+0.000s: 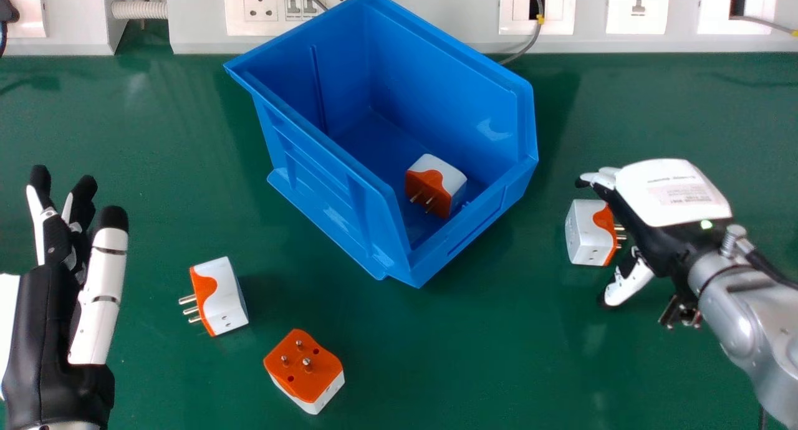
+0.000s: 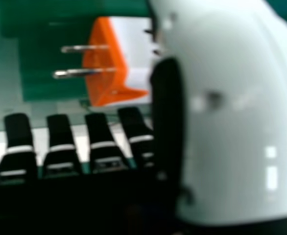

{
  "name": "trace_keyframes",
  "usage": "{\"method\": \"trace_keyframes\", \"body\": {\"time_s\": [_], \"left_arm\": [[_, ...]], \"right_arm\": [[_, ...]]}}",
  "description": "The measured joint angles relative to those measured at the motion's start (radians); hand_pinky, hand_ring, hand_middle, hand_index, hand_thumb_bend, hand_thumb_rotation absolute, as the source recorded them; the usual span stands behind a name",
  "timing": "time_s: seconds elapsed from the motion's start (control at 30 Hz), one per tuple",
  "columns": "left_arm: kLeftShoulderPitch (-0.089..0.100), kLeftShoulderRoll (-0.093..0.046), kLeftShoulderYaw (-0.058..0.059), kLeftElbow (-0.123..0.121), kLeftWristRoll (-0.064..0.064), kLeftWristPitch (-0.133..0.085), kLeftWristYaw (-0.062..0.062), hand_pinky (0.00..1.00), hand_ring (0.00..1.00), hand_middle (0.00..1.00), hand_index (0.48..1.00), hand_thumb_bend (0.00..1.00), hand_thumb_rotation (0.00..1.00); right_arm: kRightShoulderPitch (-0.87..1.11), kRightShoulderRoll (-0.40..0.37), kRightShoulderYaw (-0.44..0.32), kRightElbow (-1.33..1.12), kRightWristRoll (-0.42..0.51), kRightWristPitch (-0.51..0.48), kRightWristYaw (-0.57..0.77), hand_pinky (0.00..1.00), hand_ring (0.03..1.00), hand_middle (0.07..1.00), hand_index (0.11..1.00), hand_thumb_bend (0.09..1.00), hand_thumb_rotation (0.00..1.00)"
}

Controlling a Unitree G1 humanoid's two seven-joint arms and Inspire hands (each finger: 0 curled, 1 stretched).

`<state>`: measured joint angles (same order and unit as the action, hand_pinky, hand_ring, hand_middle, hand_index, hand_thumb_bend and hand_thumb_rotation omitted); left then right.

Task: Pick all objects and put in blue box

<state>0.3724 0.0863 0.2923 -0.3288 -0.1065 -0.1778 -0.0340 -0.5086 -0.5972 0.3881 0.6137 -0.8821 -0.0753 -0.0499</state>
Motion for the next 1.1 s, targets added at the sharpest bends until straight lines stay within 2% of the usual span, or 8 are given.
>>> {"method": "trace_keyframes", "body": {"time_s": [0.17,0.5,0.57,0.63,0.67,0.9,1.0,1.1], "left_arm": [[0.007,0.001,0.0,-0.018,0.008,0.015,0.002,0.98,0.99,0.97,0.962,0.36,0.84],[0.007,0.001,-0.001,-0.041,0.01,0.039,0.003,0.98,0.99,0.97,0.972,0.38,0.83],[0.007,0.002,-0.001,-0.042,0.01,0.039,0.003,0.98,0.99,0.97,0.971,0.4,0.83],[0.007,0.002,0.0,-0.044,0.011,0.042,0.004,0.98,0.99,0.96,0.966,0.41,0.82],[0.007,0.002,0.0,-0.047,0.011,0.049,0.005,0.98,0.99,0.96,0.966,0.41,0.82],[0.008,0.002,0.001,-0.065,0.014,0.059,0.006,0.98,0.99,0.96,0.962,0.43,0.81],[0.009,0.002,0.001,-0.065,0.015,0.059,0.006,1.0,1.0,0.97,0.97,0.45,0.8],[0.011,0.002,0.005,-0.065,0.008,0.059,0.005,1.0,1.0,0.97,0.972,0.42,0.77]], "right_arm": [[-0.036,0.0,0.031,0.038,-0.002,0.002,0.01,0.76,0.854,0.873,0.841,0.785,0.17],[-0.115,0.021,0.089,0.131,-0.024,0.027,0.019,0.74,0.827,0.844,0.817,0.759,0.17],[-0.123,0.029,0.09,0.151,-0.021,0.028,0.007,0.61,0.688,0.727,0.697,0.79,0.11],[-0.129,0.042,0.09,0.175,-0.021,0.032,-0.022,0.47,0.538,0.576,0.561,0.611,0.08],[-0.133,0.049,0.09,0.188,-0.019,0.033,-0.032,0.42,0.493,0.528,0.526,0.569,0.04],[-0.163,0.072,0.106,0.246,-0.007,0.034,-0.033,0.34,0.435,0.474,0.508,0.515,0.01],[-0.167,0.072,0.119,0.245,-0.016,0.052,-0.034,0.28,0.373,0.461,0.487,0.493,0.14],[-0.167,0.072,0.128,0.232,-0.022,0.073,-0.03,0.31,0.419,0.501,0.487,0.488,0.16]]}}
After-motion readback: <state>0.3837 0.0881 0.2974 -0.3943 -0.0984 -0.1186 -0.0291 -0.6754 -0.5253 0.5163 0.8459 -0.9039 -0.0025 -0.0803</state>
